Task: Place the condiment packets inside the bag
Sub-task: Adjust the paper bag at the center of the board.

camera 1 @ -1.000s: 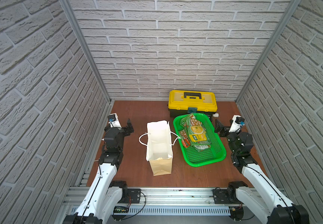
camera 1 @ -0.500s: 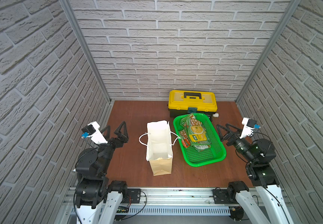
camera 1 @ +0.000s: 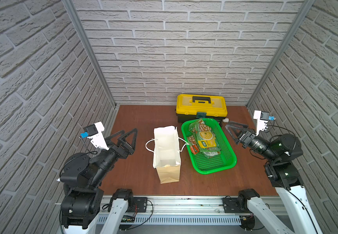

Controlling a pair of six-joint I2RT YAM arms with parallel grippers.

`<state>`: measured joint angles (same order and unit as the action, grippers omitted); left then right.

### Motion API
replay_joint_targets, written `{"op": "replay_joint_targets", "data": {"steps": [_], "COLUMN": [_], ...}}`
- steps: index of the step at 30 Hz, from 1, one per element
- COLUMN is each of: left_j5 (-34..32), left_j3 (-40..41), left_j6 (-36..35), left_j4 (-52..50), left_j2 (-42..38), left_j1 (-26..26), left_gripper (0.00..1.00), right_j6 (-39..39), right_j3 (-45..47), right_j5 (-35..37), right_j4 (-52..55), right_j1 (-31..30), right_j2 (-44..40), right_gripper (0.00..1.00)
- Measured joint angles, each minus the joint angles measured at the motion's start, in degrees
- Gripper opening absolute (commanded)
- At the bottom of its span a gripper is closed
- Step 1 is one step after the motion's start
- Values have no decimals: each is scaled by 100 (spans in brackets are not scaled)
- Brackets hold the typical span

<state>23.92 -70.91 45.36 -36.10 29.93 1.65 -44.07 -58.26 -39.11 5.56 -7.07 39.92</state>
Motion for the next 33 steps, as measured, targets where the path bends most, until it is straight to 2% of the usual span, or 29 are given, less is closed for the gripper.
{"op": "replay_joint_targets", "data": {"steps": [5,11,17,23,28,33], "left_j5": [153,-249,-730,-728,-461,-96], "left_j3": [-376,-396,-396,-396,-343,50], "left_j6": [-323,-951,-1392,-1622,-1672,-1615], "left_j4": [-549,-1641,-2457,-2844,-2905,-2826], "left_j2": [286,680,568,385,249,164], "left_j1": [0,-2,-7,-7,-7,-7], "left_gripper": [92,95,98,98,98,98], "right_j6": [450,1292,1823,2020,2033,2031], "right_j3": [-999,-1843,-2079,-2240,-2240,-2240], "right_j5": [297,1539,2806,3589,3829,3958], "right_j4": [529,1722,2776,3292,3407,3414], "right_j1": [-1099,-2695,-3703,-4315,-4544,-4640], "right_j2": [702,1923,2667,2924,2962,3130], "right_gripper": [88,86,86,87,89,90]}}
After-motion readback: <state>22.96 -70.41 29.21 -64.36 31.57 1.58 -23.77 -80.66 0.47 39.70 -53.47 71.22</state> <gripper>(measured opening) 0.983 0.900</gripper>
